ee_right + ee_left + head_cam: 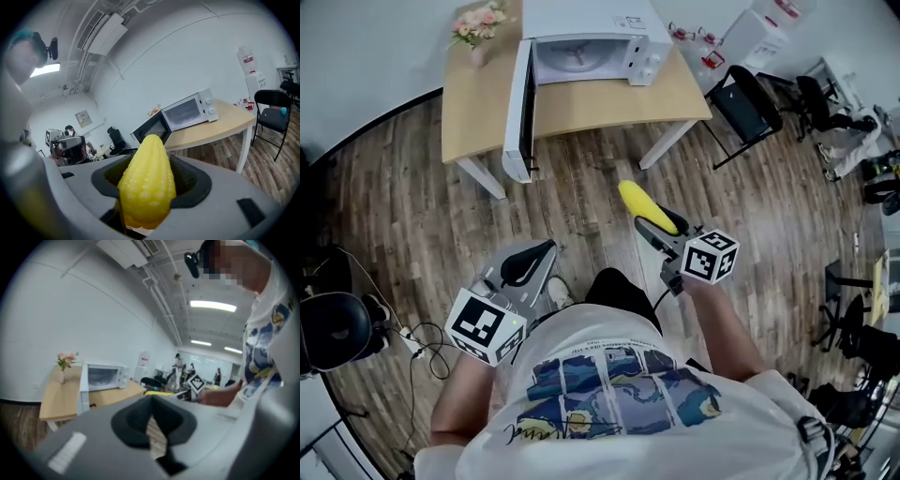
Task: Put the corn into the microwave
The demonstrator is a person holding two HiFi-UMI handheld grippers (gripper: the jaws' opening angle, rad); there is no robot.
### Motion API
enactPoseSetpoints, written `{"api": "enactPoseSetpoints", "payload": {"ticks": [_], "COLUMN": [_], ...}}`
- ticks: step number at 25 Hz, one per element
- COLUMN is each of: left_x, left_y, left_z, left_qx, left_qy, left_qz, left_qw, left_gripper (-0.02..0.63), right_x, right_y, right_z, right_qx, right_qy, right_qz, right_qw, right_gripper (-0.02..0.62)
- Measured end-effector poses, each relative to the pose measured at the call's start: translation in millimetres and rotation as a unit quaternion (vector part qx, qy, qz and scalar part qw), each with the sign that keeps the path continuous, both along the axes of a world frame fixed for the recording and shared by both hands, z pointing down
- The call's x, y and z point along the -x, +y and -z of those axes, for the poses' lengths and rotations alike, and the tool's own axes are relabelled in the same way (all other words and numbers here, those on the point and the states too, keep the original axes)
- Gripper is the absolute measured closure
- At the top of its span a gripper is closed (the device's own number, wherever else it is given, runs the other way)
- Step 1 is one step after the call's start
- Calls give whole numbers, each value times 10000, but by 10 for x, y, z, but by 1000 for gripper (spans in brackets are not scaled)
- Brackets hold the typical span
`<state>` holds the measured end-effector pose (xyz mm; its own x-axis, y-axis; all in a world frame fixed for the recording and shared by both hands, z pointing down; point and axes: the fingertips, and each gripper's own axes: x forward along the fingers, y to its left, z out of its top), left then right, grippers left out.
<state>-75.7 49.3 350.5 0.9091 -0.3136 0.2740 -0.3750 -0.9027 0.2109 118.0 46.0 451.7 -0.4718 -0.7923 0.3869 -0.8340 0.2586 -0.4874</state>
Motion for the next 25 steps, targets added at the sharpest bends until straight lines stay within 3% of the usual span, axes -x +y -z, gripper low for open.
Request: {"api": "enactPoseSetpoints", "payload": {"ticks": [7, 14, 25], "left_x": [203, 374, 293], "left_y": [-415, -1087, -2011], "left_z": [64, 134, 232], "left_qx": [-4, -32, -94], "left_qy": [185, 162, 65], "left_qz": [264, 876, 1698], "left_qw": [9995, 9960, 9854], "left_gripper": [598, 598, 598], "right_x": [35, -64, -266], "right_y": [-727, -1796, -3498], "right_z": [32, -54, -284], "right_qx": [-64, -149, -294], "right_qy": [249, 353, 775], "right_qz": [52, 247, 642], "right_qw": [9997, 9990, 9945], "right_gripper": [342, 342, 342]}}
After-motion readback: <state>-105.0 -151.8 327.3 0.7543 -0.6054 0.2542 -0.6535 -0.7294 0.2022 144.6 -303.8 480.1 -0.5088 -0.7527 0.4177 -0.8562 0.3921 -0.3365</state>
